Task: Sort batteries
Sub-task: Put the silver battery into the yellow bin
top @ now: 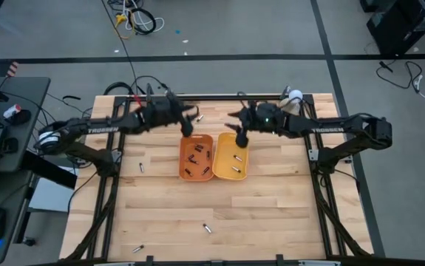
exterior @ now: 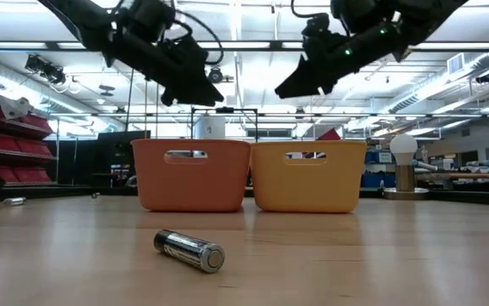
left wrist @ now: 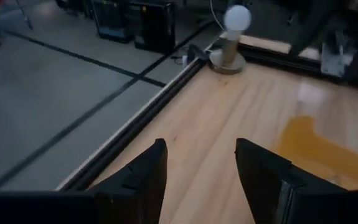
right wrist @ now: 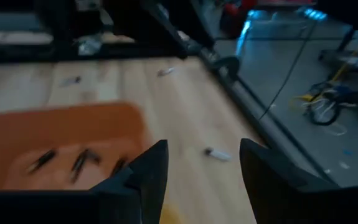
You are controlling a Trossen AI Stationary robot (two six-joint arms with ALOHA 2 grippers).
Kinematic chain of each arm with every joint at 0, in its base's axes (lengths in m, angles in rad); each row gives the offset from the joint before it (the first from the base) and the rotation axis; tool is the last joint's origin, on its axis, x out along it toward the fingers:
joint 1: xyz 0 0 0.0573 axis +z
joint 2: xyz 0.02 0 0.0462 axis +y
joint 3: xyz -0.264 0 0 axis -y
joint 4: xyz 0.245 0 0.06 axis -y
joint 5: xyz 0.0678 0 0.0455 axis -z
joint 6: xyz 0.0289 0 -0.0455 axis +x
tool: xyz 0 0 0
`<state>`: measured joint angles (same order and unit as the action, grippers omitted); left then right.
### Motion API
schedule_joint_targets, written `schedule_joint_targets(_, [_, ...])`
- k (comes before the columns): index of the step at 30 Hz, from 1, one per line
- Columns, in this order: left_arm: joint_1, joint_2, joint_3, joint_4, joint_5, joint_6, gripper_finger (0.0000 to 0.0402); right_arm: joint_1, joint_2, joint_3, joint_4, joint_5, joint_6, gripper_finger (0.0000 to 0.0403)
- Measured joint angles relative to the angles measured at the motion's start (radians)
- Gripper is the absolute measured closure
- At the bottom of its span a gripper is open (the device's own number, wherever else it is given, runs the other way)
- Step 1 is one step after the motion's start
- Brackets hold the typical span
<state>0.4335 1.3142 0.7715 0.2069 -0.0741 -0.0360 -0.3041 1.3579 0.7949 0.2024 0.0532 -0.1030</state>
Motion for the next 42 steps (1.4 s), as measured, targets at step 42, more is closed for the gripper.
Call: schedule_joint_targets(42, [0.246, 0.755, 0.935, -1.163, 0.255, 0.032, 0.024, -0.417, -0.003, 0.041, -0.143, -0.041, -0.136, 0.0221])
